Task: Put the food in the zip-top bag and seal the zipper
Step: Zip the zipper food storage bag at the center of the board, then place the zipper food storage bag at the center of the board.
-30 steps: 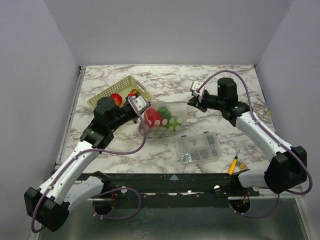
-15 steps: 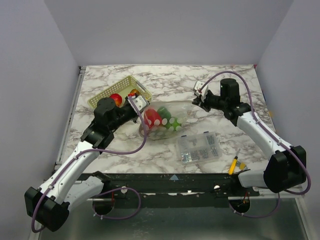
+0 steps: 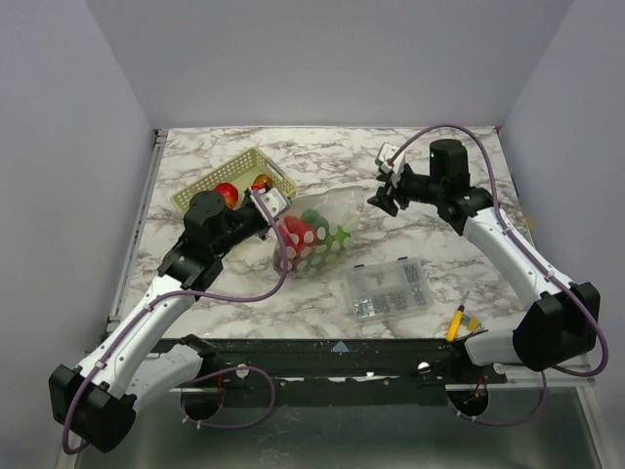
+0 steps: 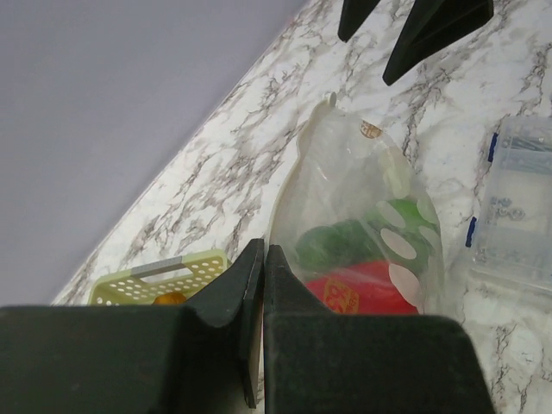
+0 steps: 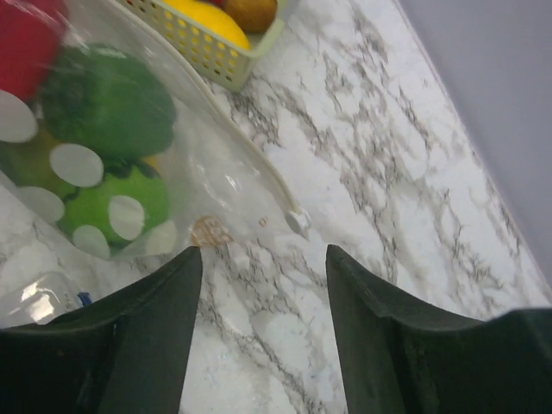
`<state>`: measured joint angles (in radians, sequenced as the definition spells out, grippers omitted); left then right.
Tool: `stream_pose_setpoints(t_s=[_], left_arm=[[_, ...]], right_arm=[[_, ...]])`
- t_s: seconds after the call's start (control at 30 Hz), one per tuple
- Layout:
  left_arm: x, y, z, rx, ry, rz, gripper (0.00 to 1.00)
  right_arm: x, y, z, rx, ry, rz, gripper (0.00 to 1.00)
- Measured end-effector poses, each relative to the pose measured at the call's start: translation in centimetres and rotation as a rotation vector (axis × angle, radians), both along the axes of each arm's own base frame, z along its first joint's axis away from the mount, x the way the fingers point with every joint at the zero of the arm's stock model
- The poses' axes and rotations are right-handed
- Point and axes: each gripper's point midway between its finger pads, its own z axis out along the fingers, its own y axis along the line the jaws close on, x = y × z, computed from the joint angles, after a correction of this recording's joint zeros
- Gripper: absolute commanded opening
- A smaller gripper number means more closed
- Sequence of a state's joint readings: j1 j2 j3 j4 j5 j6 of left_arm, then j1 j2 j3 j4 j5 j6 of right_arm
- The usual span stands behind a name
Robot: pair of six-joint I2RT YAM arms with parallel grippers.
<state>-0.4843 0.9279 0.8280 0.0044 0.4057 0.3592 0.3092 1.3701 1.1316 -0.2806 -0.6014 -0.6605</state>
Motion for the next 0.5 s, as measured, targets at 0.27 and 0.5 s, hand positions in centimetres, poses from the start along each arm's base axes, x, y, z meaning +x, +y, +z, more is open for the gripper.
stream_pose_setpoints(t_s=[0.27,0.5], left_arm=[[0.0,-0.1,0.1,0.015,-0.022,-0.011,0.00],[-0.2,-0.3,0.1,0.020,-0.029,-0.032,0.00]], right_arm=[[-3.4,6.4,5.4,0.096,-0.047,0.244,0.67],[-5.3,12.4,5.3,0.088,-0.006,0.423,0.64]])
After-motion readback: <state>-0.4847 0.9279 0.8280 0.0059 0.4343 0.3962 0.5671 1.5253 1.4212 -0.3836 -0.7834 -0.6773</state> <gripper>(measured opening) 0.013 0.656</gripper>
